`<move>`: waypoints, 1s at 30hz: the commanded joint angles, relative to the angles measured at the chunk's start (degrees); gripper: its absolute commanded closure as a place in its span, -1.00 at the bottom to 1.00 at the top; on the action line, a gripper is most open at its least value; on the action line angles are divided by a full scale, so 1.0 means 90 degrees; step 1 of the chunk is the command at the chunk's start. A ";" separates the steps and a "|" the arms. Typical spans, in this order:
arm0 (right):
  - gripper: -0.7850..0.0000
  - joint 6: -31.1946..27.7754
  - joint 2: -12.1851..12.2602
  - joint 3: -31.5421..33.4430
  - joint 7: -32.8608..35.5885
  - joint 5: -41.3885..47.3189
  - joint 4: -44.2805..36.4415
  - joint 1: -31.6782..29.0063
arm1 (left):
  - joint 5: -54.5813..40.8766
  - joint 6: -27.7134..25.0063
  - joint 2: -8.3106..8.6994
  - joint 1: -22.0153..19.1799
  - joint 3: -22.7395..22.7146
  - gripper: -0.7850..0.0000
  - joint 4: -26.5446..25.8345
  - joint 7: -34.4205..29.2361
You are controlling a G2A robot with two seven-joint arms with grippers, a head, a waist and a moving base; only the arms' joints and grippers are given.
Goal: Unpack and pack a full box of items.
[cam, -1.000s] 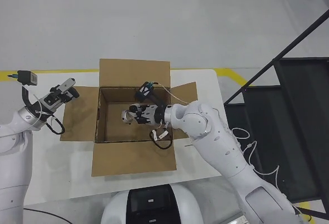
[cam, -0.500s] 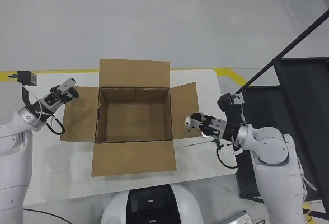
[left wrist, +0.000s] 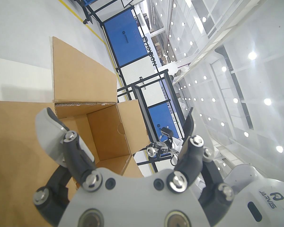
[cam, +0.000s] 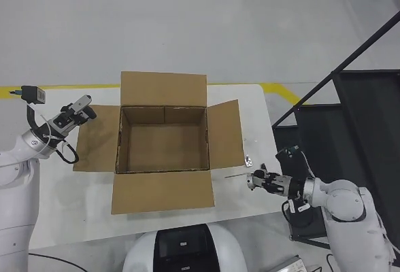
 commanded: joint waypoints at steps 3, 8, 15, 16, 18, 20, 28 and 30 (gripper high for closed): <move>1.00 0.0665 0.0010 -0.0595 -0.0391 -0.2039 0.0397 0.0275 | 0.0000 0.0000 0.0000 0.0000 0.0000 -1.00 0.0000 0.0000; 1.00 0.1344 0.0006 -0.1101 -0.1198 -0.3440 0.0900 0.0578 | 0.0000 0.0000 0.0000 0.0000 0.0000 -1.00 0.0000 0.0000; 1.00 0.2156 -0.0023 -0.1752 -0.2235 -0.4974 0.1365 0.0687 | 0.0000 0.0000 0.0000 0.0000 0.0000 -1.00 0.0000 0.0000; 1.00 0.2199 -0.0027 -0.1807 -0.2297 -0.5015 0.1428 0.0690 | 0.0000 0.0000 0.0000 0.0000 0.0000 -1.00 0.0000 0.0000; 1.00 0.2186 -0.0026 -0.1882 -0.2338 -0.5086 0.1517 0.0700 | 0.0000 0.0000 0.0000 0.0000 0.0000 -1.00 0.0000 0.0000; 1.00 0.2149 -0.0022 -0.1935 -0.2336 -0.5097 0.1575 0.0698 | 0.0000 0.0000 0.0000 0.0000 0.0000 -1.00 0.0000 0.0000; -0.63 0.2205 -0.0024 -0.2099 -0.2439 -0.5040 0.1674 0.0684 | 0.0000 0.0000 0.0000 0.0000 0.0000 -1.00 0.0000 0.0000; -1.00 0.2213 -0.0021 -0.2116 -0.2444 -0.5015 0.1666 0.0700 | 0.0000 0.0000 0.0000 0.0000 0.0000 -1.00 0.0000 0.0000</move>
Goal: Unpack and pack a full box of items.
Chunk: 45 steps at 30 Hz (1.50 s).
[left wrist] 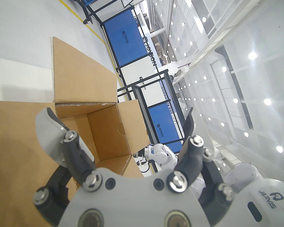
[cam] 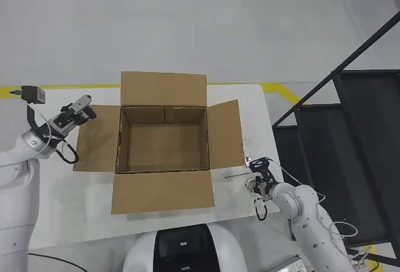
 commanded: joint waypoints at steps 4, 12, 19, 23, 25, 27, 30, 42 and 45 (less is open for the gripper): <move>-1.00 -0.0008 0.0019 0.0035 0.0028 0.0073 -0.0087 -0.0006 | 0.0000 0.0000 0.0000 0.0000 0.0000 -1.00 0.0000 0.0000; -1.00 -0.0394 0.0102 0.0801 0.0011 0.1239 -0.1091 -0.0604 | 0.0000 0.0000 0.0000 0.0000 0.0000 -1.00 0.0000 0.0000; -1.00 -0.1729 0.0211 0.1799 -0.0231 0.2977 -0.1703 -0.1272 | 0.0000 0.0000 0.0000 0.0000 0.0000 -1.00 0.0000 0.0000; -1.00 -0.2100 0.0237 0.1926 -0.0384 0.3672 -0.1534 -0.1343 | 0.0000 0.0000 0.0000 0.0000 0.0000 -1.00 0.0000 0.0000; -1.00 -0.2100 0.0237 0.1926 -0.0384 0.3672 -0.1534 -0.1343 | 0.0000 0.0000 0.0000 0.0000 0.0000 -1.00 0.0000 0.0000; -1.00 -0.2100 0.0237 0.1926 -0.0384 0.3672 -0.1534 -0.1343 | 0.0000 0.0000 0.0000 0.0000 0.0000 -1.00 0.0000 0.0000; -1.00 -0.2100 0.0237 0.1926 -0.0384 0.3672 -0.1534 -0.1343 | 0.0000 0.0000 0.0000 0.0000 0.0000 -1.00 0.0000 0.0000; -1.00 -0.2100 0.0237 0.1926 -0.0384 0.3672 -0.1534 -0.1343 | 0.0000 0.0000 0.0000 0.0000 0.0000 -1.00 0.0000 0.0000; -1.00 -0.2100 0.0237 0.1926 -0.0384 0.3672 -0.1534 -0.1343 | 0.0000 0.0000 0.0000 0.0000 0.0000 -1.00 0.0000 0.0000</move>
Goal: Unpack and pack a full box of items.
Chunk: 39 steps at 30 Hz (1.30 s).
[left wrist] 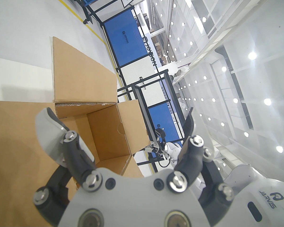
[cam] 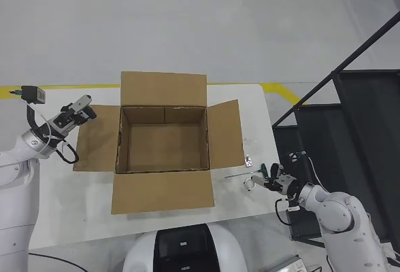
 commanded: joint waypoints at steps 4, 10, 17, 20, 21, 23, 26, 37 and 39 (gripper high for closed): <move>-1.00 0.0000 0.0000 0.0000 0.0000 0.0001 0.0000 0.0000 | 0.0000 0.0000 0.0000 0.0000 0.0000 -1.00 0.0000 0.0000; -1.00 0.0000 0.0000 0.0000 0.0000 0.0001 0.0000 0.0000 | 0.0000 0.0000 0.0000 0.0000 0.0000 -1.00 0.0000 0.0000; -1.00 0.0000 0.0000 0.0000 0.0000 0.0001 0.0000 0.0000 | 0.0000 0.0000 0.0000 0.0000 0.0000 -1.00 0.0000 0.0000; -1.00 0.0000 0.0000 0.0000 0.0000 0.0001 0.0000 0.0000 | 0.0000 0.0000 0.0000 0.0000 0.0000 -1.00 0.0000 0.0000; -1.00 0.0000 0.0000 0.0000 0.0000 0.0001 0.0000 0.0000 | 0.0000 0.0000 0.0000 0.0000 0.0000 -1.00 0.0000 0.0000; -1.00 0.0006 0.0001 -0.0006 -0.0006 -0.0017 0.0005 0.0001 | 0.0000 0.0000 0.0000 0.0000 0.0000 -1.00 0.0000 0.0000; -1.00 -0.0111 0.0029 -0.0089 -0.0003 -0.0439 0.0046 0.0017 | 0.0000 0.0000 0.0000 0.0000 0.0000 -1.00 0.0000 0.0000; -0.39 0.0271 0.0062 -0.0686 -0.0656 -0.2330 0.0684 0.0085 | 0.0000 0.0000 0.0000 0.0000 0.0000 -1.00 0.0000 0.0000; 0.09 0.0641 0.0044 -0.0843 -0.0857 -0.2622 0.0746 0.0137 | 0.0000 0.0000 0.0000 0.0000 0.0000 -1.00 0.0000 0.0000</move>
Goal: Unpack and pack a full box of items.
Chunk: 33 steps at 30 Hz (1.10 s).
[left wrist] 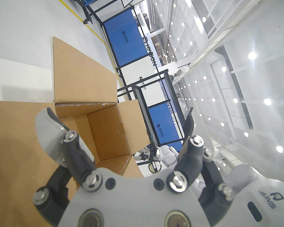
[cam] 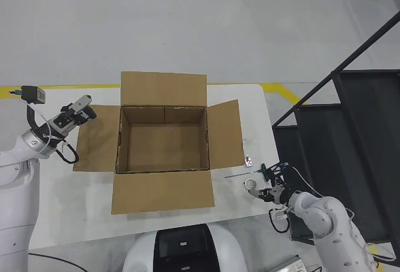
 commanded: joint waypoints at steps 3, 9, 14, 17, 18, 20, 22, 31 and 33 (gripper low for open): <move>0.24 0.0634 -0.0030 -0.0253 -0.0230 -0.0362 0.0118 0.0121 | 0.0000 0.0000 0.0000 0.0000 0.0000 -1.00 0.0000 0.0000; 0.22 0.1124 -0.0067 -0.0638 -0.0229 -0.0599 0.0373 0.0395 | 0.0000 0.0000 0.0000 0.0000 0.0000 -1.00 0.0000 0.0000; 0.28 0.1285 -0.0080 -0.0822 -0.0205 -0.0644 0.0518 0.0530 | 0.0000 0.0000 0.0000 0.0000 0.0000 -1.00 0.0000 0.0000; 0.22 0.1370 -0.0081 -0.0888 -0.0183 -0.0700 0.0552 0.0550 | 0.0000 0.0000 0.0000 0.0000 0.0000 -1.00 0.0000 0.0000; 0.19 0.1382 -0.0080 -0.0901 -0.0172 -0.0702 0.0555 0.0554 | 0.0000 0.0000 0.0000 0.0000 0.0000 -1.00 0.0000 0.0000; 0.18 0.1398 -0.0078 -0.0919 -0.0163 -0.0699 0.0569 0.0551 | 0.0000 0.0000 0.0000 0.0000 0.0000 -1.00 0.0000 0.0000; 0.18 0.1399 -0.0074 -0.0939 -0.0144 -0.0702 0.0585 0.0547 | 0.0000 0.0000 0.0000 0.0000 0.0000 -1.00 0.0000 0.0000; 0.26 0.1468 -0.0079 -0.1115 -0.0157 -0.0683 0.0828 0.0699 | 0.0000 0.0000 0.0000 0.0000 0.0000 -1.00 0.0000 0.0000; 0.29 0.1500 -0.0082 -0.1153 -0.0161 -0.0671 0.0861 0.0746 | 0.0000 0.0000 0.0000 0.0000 0.0000 -1.00 0.0000 0.0000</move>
